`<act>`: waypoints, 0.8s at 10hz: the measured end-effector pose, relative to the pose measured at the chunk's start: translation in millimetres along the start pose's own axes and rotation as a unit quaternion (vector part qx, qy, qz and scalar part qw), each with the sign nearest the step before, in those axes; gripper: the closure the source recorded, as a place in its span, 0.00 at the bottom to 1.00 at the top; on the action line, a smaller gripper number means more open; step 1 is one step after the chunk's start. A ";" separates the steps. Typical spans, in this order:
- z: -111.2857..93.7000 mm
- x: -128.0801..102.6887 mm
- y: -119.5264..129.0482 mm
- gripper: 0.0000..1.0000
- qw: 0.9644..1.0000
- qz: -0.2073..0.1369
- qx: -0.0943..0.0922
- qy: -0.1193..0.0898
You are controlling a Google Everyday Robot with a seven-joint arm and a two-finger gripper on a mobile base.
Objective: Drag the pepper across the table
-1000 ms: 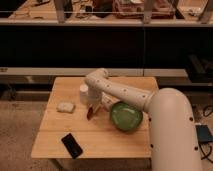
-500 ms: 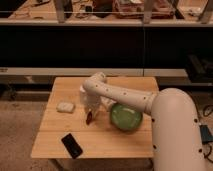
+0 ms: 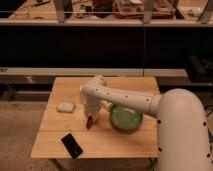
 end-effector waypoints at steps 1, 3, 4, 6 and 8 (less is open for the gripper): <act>-2.0 -7.5 3.4 0.70 1.000 0.003 -0.001 0.001; -4.1 -23.0 10.5 0.70 1.000 0.006 -0.003 0.002; -3.9 -33.3 16.1 0.70 1.000 0.010 -0.005 0.001; -3.4 -48.6 23.9 0.70 1.000 0.013 -0.007 -0.001; -2.2 -64.6 31.9 0.70 1.000 0.019 -0.006 -0.005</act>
